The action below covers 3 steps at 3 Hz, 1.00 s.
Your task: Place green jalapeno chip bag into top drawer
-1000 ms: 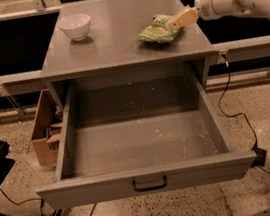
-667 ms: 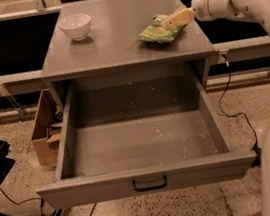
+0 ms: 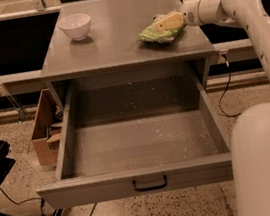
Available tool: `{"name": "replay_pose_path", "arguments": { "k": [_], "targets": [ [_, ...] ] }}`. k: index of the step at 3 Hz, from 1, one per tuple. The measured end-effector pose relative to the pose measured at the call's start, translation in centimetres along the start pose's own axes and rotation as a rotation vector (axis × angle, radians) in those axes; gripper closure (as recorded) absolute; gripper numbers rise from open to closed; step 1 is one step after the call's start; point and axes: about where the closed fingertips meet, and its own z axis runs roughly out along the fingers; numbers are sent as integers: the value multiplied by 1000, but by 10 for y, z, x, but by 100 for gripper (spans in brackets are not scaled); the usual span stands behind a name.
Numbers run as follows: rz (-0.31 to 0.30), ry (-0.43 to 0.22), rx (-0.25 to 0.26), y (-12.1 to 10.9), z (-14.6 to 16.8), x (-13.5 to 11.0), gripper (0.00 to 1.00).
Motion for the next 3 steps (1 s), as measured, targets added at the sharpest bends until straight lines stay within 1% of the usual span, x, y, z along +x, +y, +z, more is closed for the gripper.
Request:
{"name": "replay_pose_path", "arguments": {
  "k": [1, 2, 3],
  "targets": [
    [56, 53, -67, 14, 15, 18, 0],
    [107, 155, -105, 27, 27, 45, 0],
    [140, 237, -107, 30, 30, 62, 26]
  ]
}}
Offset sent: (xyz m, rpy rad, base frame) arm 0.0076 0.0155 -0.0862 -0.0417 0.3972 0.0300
